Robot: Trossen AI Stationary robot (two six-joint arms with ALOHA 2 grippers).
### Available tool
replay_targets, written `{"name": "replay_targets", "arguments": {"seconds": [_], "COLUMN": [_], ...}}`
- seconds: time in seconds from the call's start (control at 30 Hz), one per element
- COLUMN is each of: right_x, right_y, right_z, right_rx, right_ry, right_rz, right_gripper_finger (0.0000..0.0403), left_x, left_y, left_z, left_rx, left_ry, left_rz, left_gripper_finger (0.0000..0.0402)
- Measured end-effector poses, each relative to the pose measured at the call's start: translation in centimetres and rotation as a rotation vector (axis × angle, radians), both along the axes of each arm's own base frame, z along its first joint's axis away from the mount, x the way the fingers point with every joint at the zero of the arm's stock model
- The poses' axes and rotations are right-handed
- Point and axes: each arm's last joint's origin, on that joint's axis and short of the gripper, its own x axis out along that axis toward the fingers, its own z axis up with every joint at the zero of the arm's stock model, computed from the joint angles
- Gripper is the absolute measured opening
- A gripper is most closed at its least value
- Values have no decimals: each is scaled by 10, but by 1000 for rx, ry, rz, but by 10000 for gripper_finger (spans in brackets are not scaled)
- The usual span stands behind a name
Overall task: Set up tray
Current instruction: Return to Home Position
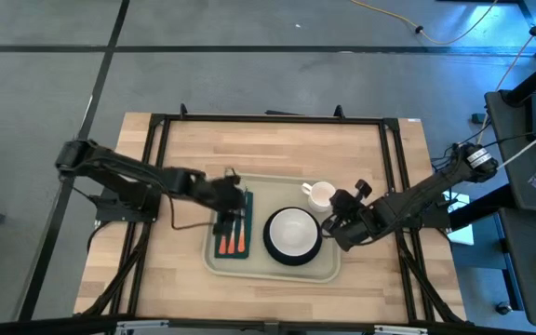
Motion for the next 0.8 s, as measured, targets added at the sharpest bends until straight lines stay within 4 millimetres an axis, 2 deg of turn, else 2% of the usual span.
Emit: {"name": "replay_targets", "arguments": {"seconds": [0.17, 0.3, 0.47, 0.63, 0.8], "right_x": [4, -5, -33, -45, -56], "right_y": [-17, -30, -47, -62, -79], "right_z": [3, 12, 13, 15, 7], "right_rx": [-42, -52, -39, 14, 30], "right_ry": [61, 52, -77, -304, -492], "right_rz": [4, 4, 30, 182, 313], "right_gripper_finger": [4, 2, 2, 1, 1], "left_x": [-27, -51, -75, -94, -111], "left_y": [39, 58, 67, 75, 80], "left_z": [3, -2, -13, -16, -27], "left_rx": [-90, -94, -108, -97, -86], "left_ry": [-172, -205, -318, -477, -587], "left_rz": [80, 170, 186, 198, 241], "left_gripper_finger": [127, 127, 127, 127, 127]}}
